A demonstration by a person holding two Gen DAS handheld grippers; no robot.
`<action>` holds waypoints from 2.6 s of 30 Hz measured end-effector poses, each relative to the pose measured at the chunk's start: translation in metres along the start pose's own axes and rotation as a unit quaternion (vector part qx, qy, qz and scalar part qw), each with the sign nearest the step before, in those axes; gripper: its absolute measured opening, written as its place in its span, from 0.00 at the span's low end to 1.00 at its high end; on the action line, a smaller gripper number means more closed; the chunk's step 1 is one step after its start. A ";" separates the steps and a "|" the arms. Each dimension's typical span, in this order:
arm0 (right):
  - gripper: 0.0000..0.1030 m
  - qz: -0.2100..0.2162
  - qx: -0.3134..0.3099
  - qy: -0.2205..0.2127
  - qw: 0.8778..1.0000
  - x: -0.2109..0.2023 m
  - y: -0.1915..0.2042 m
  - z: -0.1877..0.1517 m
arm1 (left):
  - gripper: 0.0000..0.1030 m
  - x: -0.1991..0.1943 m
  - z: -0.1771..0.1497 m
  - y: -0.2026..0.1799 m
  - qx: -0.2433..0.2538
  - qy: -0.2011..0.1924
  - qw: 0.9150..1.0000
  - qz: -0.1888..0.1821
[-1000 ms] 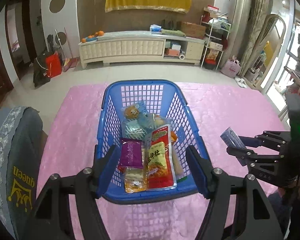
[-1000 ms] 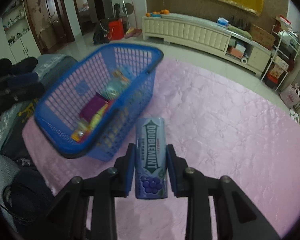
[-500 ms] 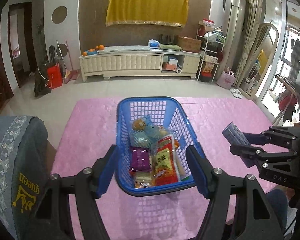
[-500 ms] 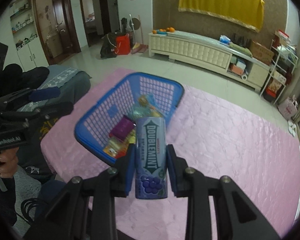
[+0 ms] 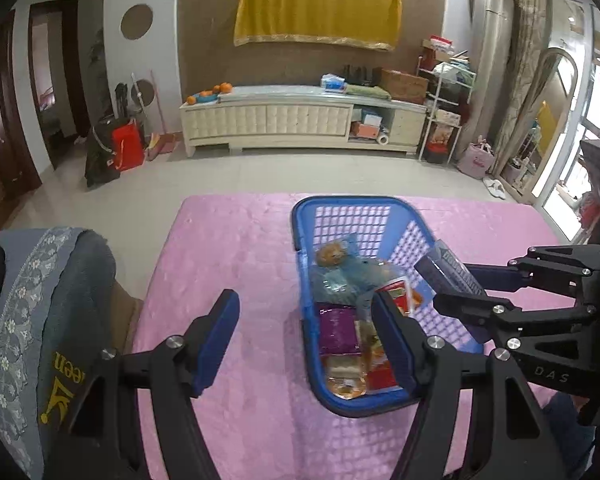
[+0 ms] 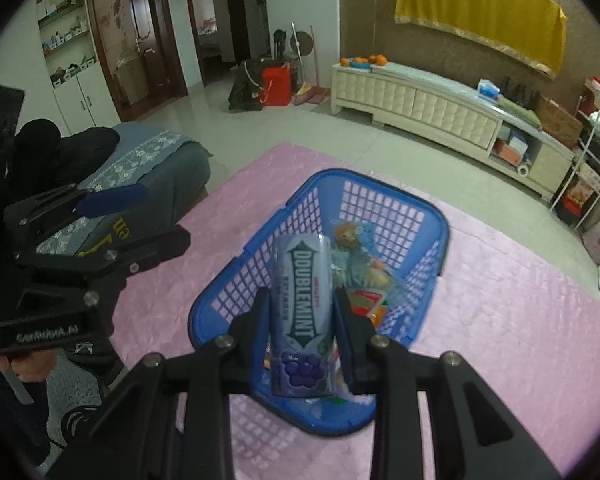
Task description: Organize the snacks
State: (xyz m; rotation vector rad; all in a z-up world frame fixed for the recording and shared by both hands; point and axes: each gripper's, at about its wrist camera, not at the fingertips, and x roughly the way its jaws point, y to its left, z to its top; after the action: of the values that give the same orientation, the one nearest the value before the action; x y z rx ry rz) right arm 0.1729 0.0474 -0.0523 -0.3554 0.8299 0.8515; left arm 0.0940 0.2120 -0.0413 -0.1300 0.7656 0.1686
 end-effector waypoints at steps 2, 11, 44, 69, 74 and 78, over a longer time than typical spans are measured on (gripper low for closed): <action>0.33 0.000 0.005 0.013 1.000 0.016 -0.001 0.004 | 0.64 0.008 -0.002 0.007 -0.007 0.007 1.000 0.000; 0.33 -0.004 0.027 0.064 0.998 0.074 -0.004 0.006 | 0.64 0.041 -0.011 0.030 -0.026 0.035 0.999 -0.006; 0.82 -0.086 0.049 -0.013 0.995 -0.028 -0.023 -0.050 | 0.64 -0.019 -0.038 -0.034 -0.012 -0.010 0.999 -0.039; 1.00 -0.160 0.145 -0.170 0.962 -0.222 -0.044 -0.143 | 1.00 -0.160 -0.059 -0.159 0.037 -0.136 0.989 -0.036; 1.00 -0.160 0.139 -0.194 0.958 -0.239 -0.034 -0.149 | 1.00 -0.176 -0.060 -0.165 0.040 -0.149 0.987 -0.044; 1.00 -0.160 0.137 -0.202 0.956 -0.243 -0.029 -0.151 | 1.00 -0.183 -0.060 -0.169 0.046 -0.157 0.986 -0.043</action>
State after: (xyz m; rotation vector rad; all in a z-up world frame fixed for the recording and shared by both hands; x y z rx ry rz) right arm 0.0271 -0.1848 0.0355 -0.0605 0.4802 0.4726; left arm -0.0425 0.0170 0.0532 -0.0469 0.4518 0.0683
